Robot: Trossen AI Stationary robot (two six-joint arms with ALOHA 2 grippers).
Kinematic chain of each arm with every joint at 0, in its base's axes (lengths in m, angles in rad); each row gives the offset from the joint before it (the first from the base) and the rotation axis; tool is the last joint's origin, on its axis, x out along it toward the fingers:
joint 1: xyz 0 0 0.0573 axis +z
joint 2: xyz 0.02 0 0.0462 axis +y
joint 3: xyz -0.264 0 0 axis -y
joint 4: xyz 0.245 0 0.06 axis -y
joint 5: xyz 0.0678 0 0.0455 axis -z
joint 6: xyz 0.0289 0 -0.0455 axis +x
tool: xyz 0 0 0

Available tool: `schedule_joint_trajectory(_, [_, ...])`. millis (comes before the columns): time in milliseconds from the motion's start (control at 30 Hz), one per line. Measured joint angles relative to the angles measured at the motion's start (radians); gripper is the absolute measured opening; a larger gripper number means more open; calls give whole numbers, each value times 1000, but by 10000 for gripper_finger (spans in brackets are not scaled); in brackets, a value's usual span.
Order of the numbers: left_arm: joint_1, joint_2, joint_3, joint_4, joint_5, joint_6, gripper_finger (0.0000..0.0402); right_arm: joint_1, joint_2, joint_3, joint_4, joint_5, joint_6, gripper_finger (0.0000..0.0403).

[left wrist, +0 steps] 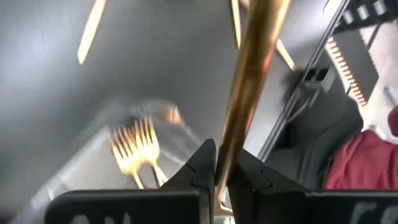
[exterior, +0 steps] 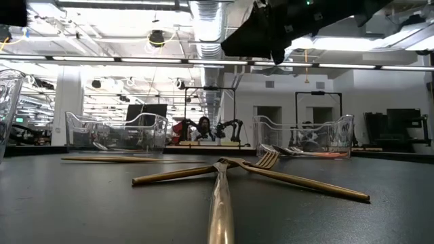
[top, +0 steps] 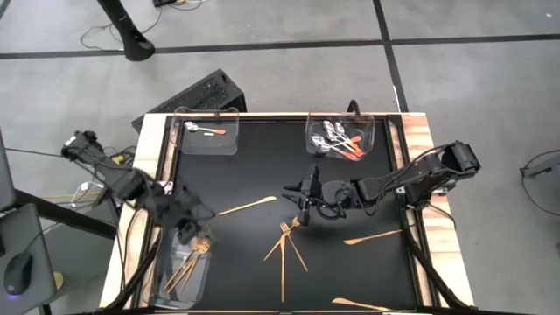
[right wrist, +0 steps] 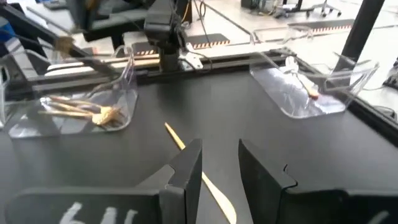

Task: Sort silverware by color (type)
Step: Put the gold fork into the bottom left transparent bin

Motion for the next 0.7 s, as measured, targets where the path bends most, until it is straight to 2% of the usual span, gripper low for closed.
schedule_joint_trajectory(133, [-145, 54, -17, -17, 3, -143, 22, 16, 0, 0, 40, 0, -30, 128])
schedule_joint_trajectory(267, [-213, 119, -17, -42, 42, -204, 37, 30, 0, 0, 88, -53, -9, 128])
schedule_joint_trajectory(433, [-242, 177, -17, -64, 89, -223, 64, 40, -2, 0, 108, -169, 39, 128])
schedule_joint_trajectory(500, [-241, 186, -17, -68, 87, -211, 76, 42, -2, 0, 103, -184, 32, 128])
schedule_joint_trajectory(700, [-221, 177, -17, -104, -20, -236, 97, 37, -7, 0, -52, -185, 124, 128])
